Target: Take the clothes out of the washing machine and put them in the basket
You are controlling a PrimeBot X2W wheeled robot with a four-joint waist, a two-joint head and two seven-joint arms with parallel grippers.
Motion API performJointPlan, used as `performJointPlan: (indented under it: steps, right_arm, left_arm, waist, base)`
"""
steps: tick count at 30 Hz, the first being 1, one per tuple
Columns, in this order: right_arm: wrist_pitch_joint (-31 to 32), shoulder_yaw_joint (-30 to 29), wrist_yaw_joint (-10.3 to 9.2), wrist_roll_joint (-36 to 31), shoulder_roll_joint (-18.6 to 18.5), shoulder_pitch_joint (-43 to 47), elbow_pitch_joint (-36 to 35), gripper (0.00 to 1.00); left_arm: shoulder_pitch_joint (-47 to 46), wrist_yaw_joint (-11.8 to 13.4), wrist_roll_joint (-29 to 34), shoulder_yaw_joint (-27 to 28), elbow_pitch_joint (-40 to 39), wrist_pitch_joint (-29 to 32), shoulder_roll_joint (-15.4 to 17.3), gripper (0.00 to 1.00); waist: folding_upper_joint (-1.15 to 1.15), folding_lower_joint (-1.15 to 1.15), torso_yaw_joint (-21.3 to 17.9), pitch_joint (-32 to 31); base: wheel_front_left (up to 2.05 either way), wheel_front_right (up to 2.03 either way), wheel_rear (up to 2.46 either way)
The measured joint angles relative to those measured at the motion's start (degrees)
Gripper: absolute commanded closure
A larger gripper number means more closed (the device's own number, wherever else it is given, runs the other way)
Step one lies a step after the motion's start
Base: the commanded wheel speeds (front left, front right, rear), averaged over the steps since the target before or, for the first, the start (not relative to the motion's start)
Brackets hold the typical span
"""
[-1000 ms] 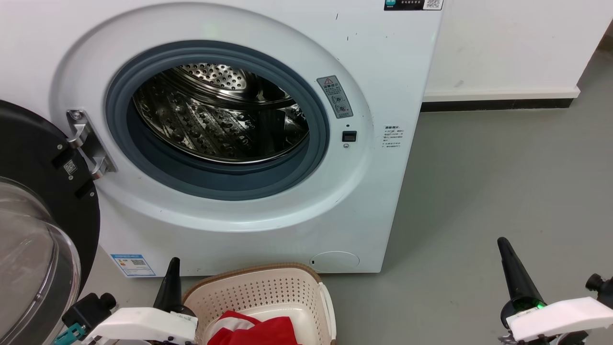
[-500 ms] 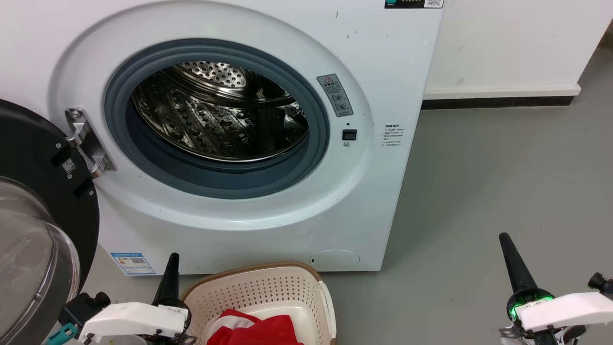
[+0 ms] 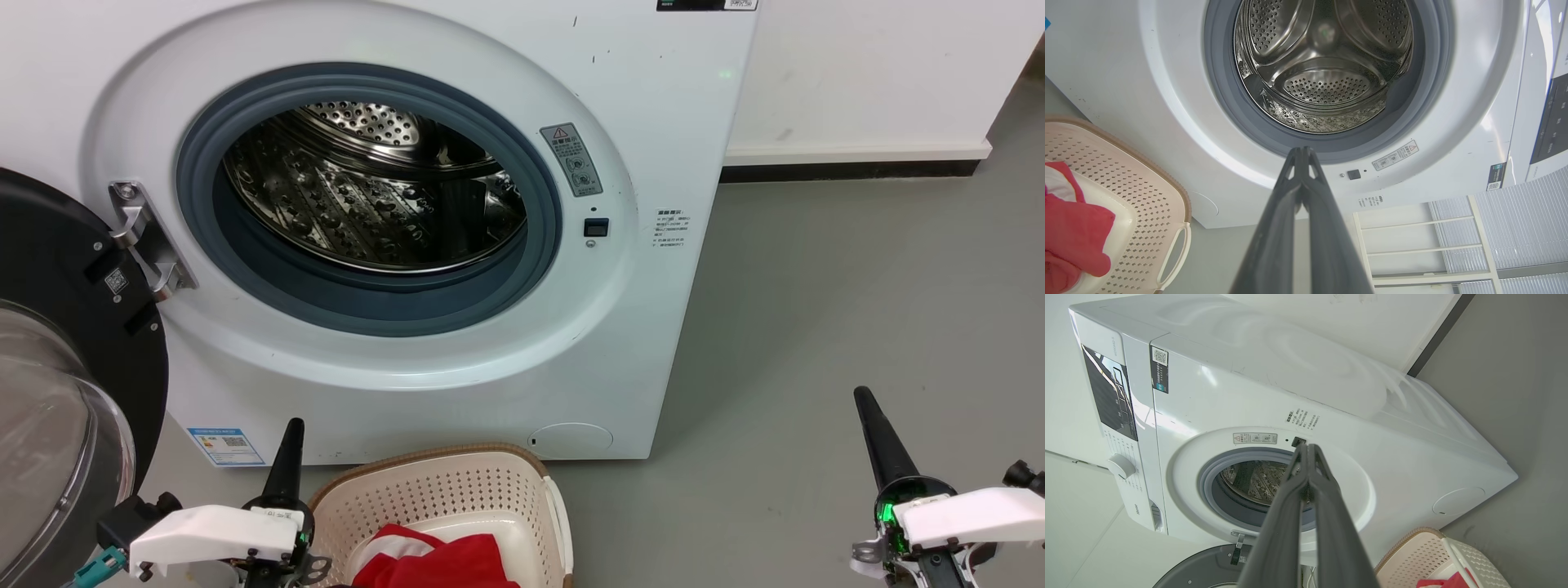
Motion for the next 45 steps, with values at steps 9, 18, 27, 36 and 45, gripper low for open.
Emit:
performJointPlan:
  steps: [9,18,27,36,45]
  right_arm:
    - [0.5,-0.4,0.00,4.6,0.0,-1.1,1.4,1.00]
    - [0.8,-0.7,0.00,9.2,0.0,-2.1,2.7,1.00]
    - [1.2,-1.1,0.00,13.3,0.0,-2.9,3.8,1.00]
    - [1.7,-1.4,0.00,17.1,0.1,-4.0,5.0,1.00]
    - [2.2,-1.8,0.00,20.7,0.2,-4.9,6.0,1.00]
  left_arm:
    - [-0.8,-0.7,-4.7,0.6,0.6,1.2,-0.1,1.00]
    - [-1.6,-1.3,-9.2,1.2,1.1,2.2,-0.2,1.00]
    - [-2.3,-1.9,-13.2,1.8,1.5,3.2,-0.3,1.00]
    - [-2.9,-2.5,-17.1,2.3,2.0,4.0,-0.3,1.00]
    - [-3.8,-3.0,-20.7,2.8,2.4,4.9,-0.4,1.00]
  waist:
    - [0.00,0.00,0.0,0.2]
    - [0.00,0.00,0.0,0.4]
    - [0.00,0.00,0.1,0.6]
    - [0.00,0.00,0.1,0.9]
    - [0.00,0.00,0.1,1.1]
  base:
    - [0.00,0.00,0.00]
    - [0.00,0.00,0.00]
    - [0.00,0.00,0.00]
    - [0.00,0.00,0.00]
    - [0.00,0.00,0.00]
